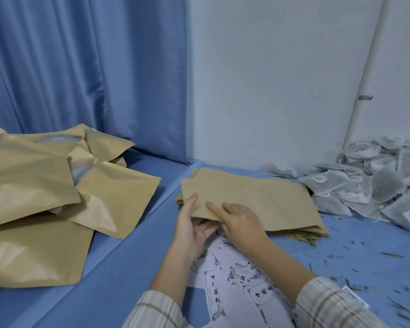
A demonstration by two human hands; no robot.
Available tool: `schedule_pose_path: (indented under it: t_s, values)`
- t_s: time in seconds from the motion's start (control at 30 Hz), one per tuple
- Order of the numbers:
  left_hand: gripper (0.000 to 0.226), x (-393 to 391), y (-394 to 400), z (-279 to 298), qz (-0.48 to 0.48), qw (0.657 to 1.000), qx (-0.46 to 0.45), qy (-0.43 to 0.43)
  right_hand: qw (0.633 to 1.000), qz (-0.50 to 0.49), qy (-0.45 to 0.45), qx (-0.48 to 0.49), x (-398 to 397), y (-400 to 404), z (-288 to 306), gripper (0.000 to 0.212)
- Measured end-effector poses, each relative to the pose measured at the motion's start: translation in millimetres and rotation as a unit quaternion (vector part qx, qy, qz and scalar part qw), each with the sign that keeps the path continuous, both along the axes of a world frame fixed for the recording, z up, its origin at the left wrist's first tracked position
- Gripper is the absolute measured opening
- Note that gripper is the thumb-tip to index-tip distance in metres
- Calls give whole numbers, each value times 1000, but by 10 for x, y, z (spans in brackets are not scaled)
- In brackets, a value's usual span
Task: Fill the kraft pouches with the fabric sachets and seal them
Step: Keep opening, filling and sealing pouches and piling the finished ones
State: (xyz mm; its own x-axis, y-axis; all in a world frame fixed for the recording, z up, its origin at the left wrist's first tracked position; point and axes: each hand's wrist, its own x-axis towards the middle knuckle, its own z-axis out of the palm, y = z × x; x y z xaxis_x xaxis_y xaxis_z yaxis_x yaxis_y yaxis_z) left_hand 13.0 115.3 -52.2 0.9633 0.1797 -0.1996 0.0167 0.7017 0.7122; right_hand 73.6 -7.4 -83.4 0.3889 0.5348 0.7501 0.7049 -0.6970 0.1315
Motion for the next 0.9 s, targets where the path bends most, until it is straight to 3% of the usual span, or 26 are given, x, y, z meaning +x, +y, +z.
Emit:
schedule_pose_path:
  t_s: [0.13,0.23,0.33,0.4,0.47,0.53,0.57,0.63,0.7,0.83,0.9]
  values:
    - [36,-179,-19,277,21,999,-3,-26,999,37,-12,5,-292,-126,229,46]
    - [23,-381,-146,504,63,994,78,-52,991,29,130,-10,-496,-187,471,62]
    - [34,-607,-295,744,117,962,214,-122,954,104,282,13,-725,-226,691,77]
    - [44,-749,-393,875,166,898,374,-160,912,171,357,110,-908,-239,915,68]
    - [53,-905,-509,971,199,795,538,-197,795,274,467,273,-1123,-267,1199,45]
    - [62,-1036,-664,1013,209,682,667,-216,671,342,514,410,-1286,-324,1400,24]
    - [66,-1088,-761,1024,211,631,721,-192,646,345,508,453,-1345,-368,1462,21]
    - [71,-1182,-971,1020,204,554,801,-94,654,311,471,505,-1425,-491,1473,29]
    - [72,-1257,-1182,941,166,546,820,-47,663,264,446,540,-1463,-656,1346,38]
    - [47,-1290,-1458,659,81,598,796,-44,601,162,504,599,-1444,-1061,924,25]
    - [41,-1258,-1534,495,47,648,760,-21,562,111,547,611,-1444,-1225,689,22]
